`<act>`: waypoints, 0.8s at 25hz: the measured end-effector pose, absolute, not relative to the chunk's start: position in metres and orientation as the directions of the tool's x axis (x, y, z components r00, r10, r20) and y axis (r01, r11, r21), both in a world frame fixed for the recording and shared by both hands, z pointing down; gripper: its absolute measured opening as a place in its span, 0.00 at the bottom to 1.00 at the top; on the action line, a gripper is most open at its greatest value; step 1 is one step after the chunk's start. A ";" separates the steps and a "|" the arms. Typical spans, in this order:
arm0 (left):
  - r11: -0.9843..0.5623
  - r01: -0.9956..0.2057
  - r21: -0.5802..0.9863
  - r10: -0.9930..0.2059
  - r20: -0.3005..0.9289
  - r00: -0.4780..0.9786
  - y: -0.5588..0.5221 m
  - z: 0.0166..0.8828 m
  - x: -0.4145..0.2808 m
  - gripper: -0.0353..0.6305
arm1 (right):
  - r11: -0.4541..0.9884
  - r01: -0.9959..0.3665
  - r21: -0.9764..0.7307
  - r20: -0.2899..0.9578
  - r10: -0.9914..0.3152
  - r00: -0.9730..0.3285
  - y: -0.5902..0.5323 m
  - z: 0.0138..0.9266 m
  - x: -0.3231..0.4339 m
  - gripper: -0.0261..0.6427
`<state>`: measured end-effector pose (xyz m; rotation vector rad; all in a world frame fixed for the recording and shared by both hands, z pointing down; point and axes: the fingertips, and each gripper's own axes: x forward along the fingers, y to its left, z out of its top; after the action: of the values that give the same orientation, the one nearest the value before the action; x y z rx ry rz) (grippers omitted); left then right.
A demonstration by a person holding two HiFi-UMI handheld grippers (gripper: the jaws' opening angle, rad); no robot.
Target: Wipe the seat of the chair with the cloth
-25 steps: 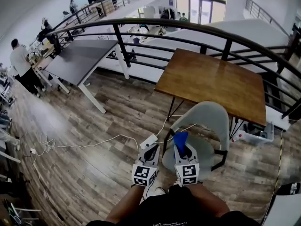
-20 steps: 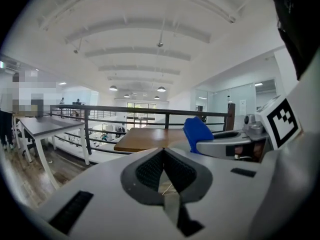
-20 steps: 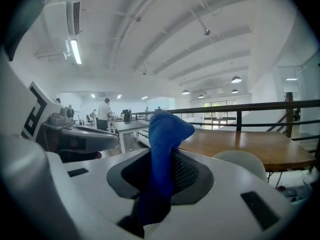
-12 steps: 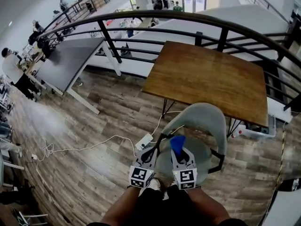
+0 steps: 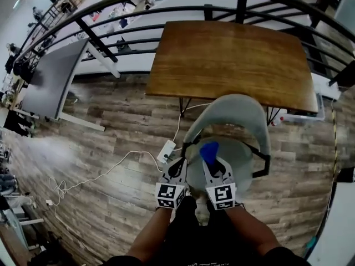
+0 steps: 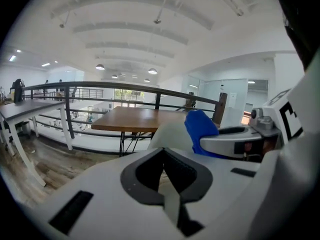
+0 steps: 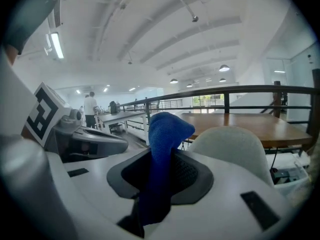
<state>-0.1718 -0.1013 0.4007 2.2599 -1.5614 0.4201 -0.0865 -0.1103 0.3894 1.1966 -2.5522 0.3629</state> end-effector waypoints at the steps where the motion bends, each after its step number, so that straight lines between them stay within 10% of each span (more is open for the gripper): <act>1: -0.333 -0.934 0.131 -0.824 0.440 0.356 -0.108 0.407 -0.171 0.06 | 0.607 -0.787 -0.110 0.378 -0.707 -0.598 -0.114 0.397 -0.087 0.19; 20: -0.387 -0.883 0.267 -0.742 0.478 0.470 -0.172 0.546 -0.138 0.06 | 0.489 -0.857 -0.161 0.518 -0.698 -0.495 -0.183 0.557 -0.086 0.19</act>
<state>-0.1380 -0.1719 0.5463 2.2367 -1.3491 0.3863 -0.0857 -0.1834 0.5566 1.2964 -2.3538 0.5704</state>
